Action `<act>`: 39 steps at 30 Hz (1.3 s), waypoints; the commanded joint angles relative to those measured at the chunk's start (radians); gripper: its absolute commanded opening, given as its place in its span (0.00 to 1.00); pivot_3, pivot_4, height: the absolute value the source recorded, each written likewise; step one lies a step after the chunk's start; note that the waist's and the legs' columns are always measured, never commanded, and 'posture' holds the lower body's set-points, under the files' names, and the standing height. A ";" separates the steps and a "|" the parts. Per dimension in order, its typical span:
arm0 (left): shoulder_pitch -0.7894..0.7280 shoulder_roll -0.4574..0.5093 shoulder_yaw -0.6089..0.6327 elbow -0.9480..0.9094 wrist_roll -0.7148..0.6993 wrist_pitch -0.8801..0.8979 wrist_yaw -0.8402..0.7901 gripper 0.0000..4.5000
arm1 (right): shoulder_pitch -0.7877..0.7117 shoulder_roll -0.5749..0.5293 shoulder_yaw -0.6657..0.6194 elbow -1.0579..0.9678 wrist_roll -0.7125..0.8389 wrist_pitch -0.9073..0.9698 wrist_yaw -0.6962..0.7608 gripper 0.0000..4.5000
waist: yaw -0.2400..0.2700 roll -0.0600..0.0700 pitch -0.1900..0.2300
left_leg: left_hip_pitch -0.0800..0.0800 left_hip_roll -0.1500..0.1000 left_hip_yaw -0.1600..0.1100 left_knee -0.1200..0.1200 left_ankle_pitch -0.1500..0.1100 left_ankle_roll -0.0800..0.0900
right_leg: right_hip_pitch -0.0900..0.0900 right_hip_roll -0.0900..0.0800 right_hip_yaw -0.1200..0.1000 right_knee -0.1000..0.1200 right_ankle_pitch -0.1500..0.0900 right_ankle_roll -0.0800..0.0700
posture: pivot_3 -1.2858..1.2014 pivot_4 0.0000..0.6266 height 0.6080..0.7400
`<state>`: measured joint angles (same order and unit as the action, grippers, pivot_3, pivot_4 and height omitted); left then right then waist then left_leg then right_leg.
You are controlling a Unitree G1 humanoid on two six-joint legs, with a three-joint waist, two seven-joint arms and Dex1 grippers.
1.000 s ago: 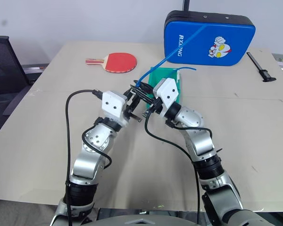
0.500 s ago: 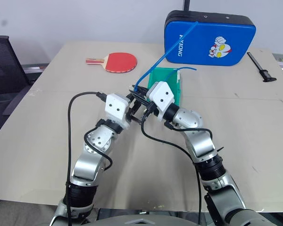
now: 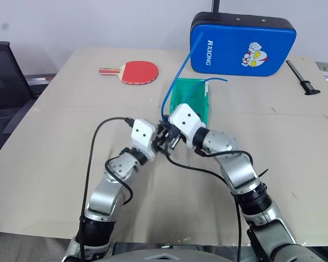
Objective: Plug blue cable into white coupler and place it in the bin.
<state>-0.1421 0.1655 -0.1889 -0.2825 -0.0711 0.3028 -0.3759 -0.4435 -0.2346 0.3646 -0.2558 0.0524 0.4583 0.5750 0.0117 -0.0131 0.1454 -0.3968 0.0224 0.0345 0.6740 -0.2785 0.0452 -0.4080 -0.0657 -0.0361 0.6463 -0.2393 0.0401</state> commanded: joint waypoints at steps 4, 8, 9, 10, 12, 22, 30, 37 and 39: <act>-0.028 0.003 -0.033 0.048 -0.026 -0.051 -0.071 0.08 | 0.127 -0.034 0.034 0.162 -0.007 -0.049 0.036 0.00 | 0.000 0.000 0.000 | 0.000 0.000 0.000 0.000 0.000 0.000 | 0.000 0.000 0.000 0.000 0.000 0.000 | 0.52 0.24 0.92; -0.032 0.005 -0.050 0.116 -0.020 -0.044 -0.091 0.08 | 0.140 -0.014 0.018 0.236 0.011 -0.083 0.039 0.00 | 0.001 0.001 -0.001 | 0.002 0.000 0.000 0.000 0.000 0.000 | 0.001 0.001 0.001 0.000 0.000 0.000 | 0.52 0.24 0.92; -0.036 0.004 -0.050 0.129 -0.019 -0.041 -0.092 0.08 | 0.135 -0.010 0.019 0.263 0.008 -0.094 0.040 0.00 | 0.001 0.001 -0.001 | 0.003 0.000 0.000 0.000 0.000 0.000 | 0.002 0.001 0.001 0.000 0.000 0.000 | 0.52 0.24 0.92; -0.039 0.003 -0.049 0.138 -0.021 -0.035 -0.094 0.08 | 0.129 -0.009 0.024 0.291 0.002 -0.102 0.044 0.00 | 0.000 0.001 -0.001 | 0.004 0.000 0.000 0.000 0.000 0.000 | 0.003 0.001 0.001 0.000 0.000 0.000 | 0.52 0.24 0.92; -0.041 0.004 -0.054 0.149 -0.016 -0.028 -0.096 0.08 | 0.114 -0.015 0.041 0.332 -0.011 -0.110 0.066 0.00 | -0.001 0.001 -0.001 | 0.011 0.000 0.000 0.000 0.000 0.000 | 0.009 0.001 0.001 0.000 0.000 0.000 | 0.52 0.24 0.92; -0.039 -0.001 -0.056 0.153 -0.011 -0.041 -0.090 0.08 | 0.150 0.021 0.044 0.375 0.087 0.177 0.102 0.00 | -0.002 0.002 -0.026 | 0.019 0.000 0.000 -0.002 0.000 0.000 | 0.016 0.001 0.003 0.000 -0.003 -0.005 | 0.52 0.24 0.92; -0.028 -0.005 -0.042 0.137 -0.024 -0.070 -0.096 0.08 | 0.121 0.059 -0.023 0.367 0.062 -0.146 0.049 0.00 | -0.003 0.003 -0.029 | 0.018 0.000 0.000 -0.003 0.000 0.000 | 0.015 -0.004 0.004 -0.002 -0.003 -0.005 | 0.52 0.24 0.92; -0.005 0.020 -0.029 0.101 -0.013 -0.099 -0.096 0.69 | 0.083 0.033 -0.106 0.279 0.113 -0.219 0.077 0.00 | -0.003 0.003 -0.018 | 0.013 0.000 0.000 -0.003 0.000 0.000 | 0.011 -0.004 0.005 -0.002 -0.003 -0.005 | 0.52 0.24 0.92; 0.016 0.043 -0.019 0.070 -0.021 -0.085 -0.104 0.69 | 0.054 0.021 -0.130 0.253 0.128 -0.214 0.080 0.00 | -0.003 0.003 -0.014 | 0.012 0.000 0.000 -0.004 0.000 0.000 | 0.010 -0.005 0.006 -0.003 -0.003 -0.005 | 0.52 0.24 0.92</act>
<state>-0.1330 0.1984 -0.2243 -0.1324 -0.0795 0.2403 -0.4709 -0.3640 -0.1985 0.2766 0.0396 0.1671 0.2357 0.6507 0.0088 -0.0103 0.1310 -0.3853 0.0228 0.0340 0.6700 -0.2787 0.0455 -0.3992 -0.0706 -0.0302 0.6434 -0.2418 0.0356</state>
